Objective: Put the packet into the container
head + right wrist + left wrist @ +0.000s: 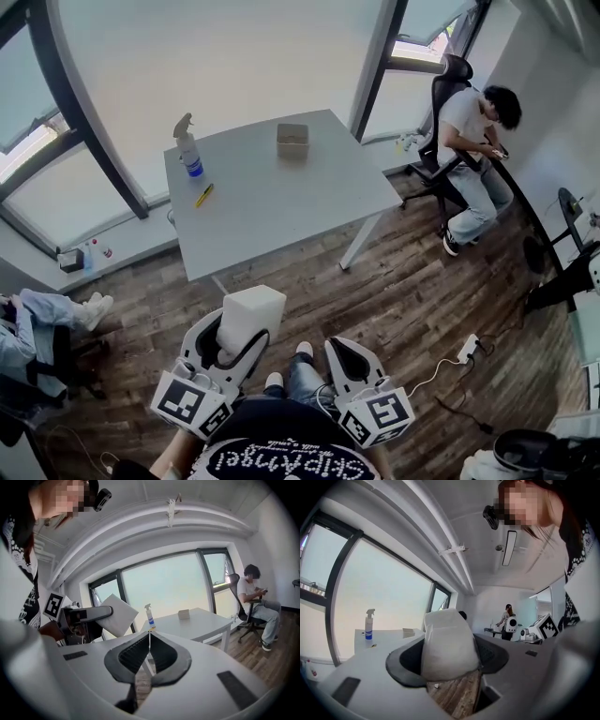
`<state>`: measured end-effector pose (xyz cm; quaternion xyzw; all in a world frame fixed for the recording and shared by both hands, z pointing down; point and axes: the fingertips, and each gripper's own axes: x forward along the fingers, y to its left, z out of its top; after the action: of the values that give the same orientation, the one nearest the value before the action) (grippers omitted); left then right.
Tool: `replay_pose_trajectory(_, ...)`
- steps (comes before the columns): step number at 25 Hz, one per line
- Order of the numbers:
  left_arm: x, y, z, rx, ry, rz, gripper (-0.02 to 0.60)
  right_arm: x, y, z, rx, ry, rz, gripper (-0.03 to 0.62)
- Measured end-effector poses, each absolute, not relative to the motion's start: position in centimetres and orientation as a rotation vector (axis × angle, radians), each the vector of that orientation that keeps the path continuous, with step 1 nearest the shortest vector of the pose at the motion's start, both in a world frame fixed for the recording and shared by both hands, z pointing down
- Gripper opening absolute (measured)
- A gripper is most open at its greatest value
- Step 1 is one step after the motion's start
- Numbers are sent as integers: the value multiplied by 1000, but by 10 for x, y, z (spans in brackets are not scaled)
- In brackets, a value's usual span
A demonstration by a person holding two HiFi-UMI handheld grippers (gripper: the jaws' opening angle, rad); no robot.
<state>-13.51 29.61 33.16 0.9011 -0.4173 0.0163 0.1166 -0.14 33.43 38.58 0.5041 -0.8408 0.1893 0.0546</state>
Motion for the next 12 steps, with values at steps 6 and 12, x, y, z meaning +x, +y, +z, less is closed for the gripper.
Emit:
replay_pose_trajectory(6, -128, 275, 339, 2580, -1263, 60, 281, 4, 306, 388, 1465, -2582, 597, 15)
replay_pose_trajectory(12, -113, 245, 330, 2591, -1301, 15, 281, 11, 273, 385, 1393, -2609, 567, 15)
